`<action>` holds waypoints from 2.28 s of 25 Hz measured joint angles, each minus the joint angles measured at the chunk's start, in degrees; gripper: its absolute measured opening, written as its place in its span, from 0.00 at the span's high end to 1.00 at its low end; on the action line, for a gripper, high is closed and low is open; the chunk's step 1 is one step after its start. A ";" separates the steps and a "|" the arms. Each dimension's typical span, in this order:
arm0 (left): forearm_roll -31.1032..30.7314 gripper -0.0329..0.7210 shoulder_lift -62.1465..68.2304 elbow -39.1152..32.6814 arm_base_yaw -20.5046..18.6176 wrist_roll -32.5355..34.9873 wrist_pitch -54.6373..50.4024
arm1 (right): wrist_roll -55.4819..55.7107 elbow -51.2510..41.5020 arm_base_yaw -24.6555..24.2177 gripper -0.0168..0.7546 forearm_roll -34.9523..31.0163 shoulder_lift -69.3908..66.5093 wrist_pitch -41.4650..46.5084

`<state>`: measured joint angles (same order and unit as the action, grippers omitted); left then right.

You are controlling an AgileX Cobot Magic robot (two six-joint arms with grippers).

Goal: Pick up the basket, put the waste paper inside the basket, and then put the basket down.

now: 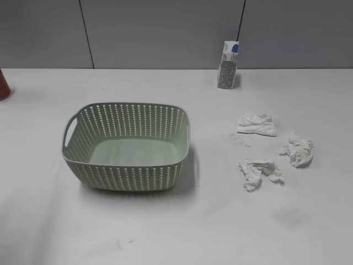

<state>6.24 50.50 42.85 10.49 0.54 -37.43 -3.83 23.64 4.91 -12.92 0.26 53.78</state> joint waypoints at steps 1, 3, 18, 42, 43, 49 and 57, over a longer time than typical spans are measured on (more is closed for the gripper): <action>0.00 0.18 3.24 1.41 0.68 0.10 -0.32 | 0.00 0.00 0.00 0.23 0.00 0.00 0.00; 0.00 0.18 9.70 3.99 1.68 0.16 -1.18 | 0.00 0.00 0.00 0.23 0.00 0.00 0.00; 2.78 0.19 41.17 16.35 7.26 0.17 -4.22 | 0.00 0.00 0.00 0.23 -0.19 0.00 0.00; 8.12 0.68 54.63 18.85 8.89 -0.54 -0.08 | 0.00 0.00 0.00 0.23 -0.23 0.00 0.00; 8.12 0.76 54.63 18.85 8.89 -0.54 0.04 | 0.00 0.00 0.00 0.23 -0.23 0.00 0.00; 8.76 0.95 54.63 18.85 8.89 -0.54 0.73 | 0.00 0.00 0.00 0.23 -0.23 0.00 0.00; 8.94 0.95 49.07 18.85 8.89 -1.92 0.85 | 0.00 0.48 0.00 0.23 -0.37 -0.89 -1.38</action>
<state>15.18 99.58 61.70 19.38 -1.38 -36.57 -3.83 24.11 4.91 -13.29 -0.62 52.40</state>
